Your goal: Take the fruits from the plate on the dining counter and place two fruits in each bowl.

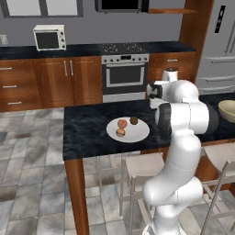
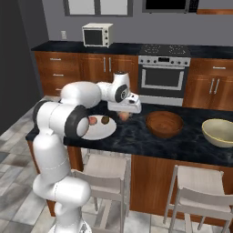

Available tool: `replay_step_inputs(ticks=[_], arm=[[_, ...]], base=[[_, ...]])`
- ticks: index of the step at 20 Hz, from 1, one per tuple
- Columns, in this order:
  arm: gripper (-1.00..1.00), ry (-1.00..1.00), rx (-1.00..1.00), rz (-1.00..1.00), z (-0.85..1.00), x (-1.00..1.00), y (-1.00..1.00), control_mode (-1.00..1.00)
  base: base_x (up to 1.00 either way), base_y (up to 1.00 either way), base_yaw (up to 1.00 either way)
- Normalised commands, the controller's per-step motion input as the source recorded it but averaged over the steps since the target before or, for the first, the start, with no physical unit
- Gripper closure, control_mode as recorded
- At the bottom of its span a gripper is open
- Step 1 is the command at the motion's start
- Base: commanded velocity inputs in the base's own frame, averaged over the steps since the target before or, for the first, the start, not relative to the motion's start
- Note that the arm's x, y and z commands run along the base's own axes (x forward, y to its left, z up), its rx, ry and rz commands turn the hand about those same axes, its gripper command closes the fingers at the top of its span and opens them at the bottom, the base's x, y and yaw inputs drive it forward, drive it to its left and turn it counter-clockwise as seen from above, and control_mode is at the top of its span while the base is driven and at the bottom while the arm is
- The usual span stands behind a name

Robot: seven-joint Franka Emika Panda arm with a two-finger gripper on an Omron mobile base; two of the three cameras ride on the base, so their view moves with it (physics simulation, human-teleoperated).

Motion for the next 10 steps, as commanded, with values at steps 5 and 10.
replay_step_inputs(ticks=[5, 10], arm=[[1.0, 0.0, 0.0, 0.0, 0.35, 0.05, -1.0, -1.0], [1.0, 0.0, 0.04, 0.0, 0.25, 0.0, -0.8, -1.0]], base=[[0.0, 0.0, 0.0], [0.0, 0.0, 0.0]])
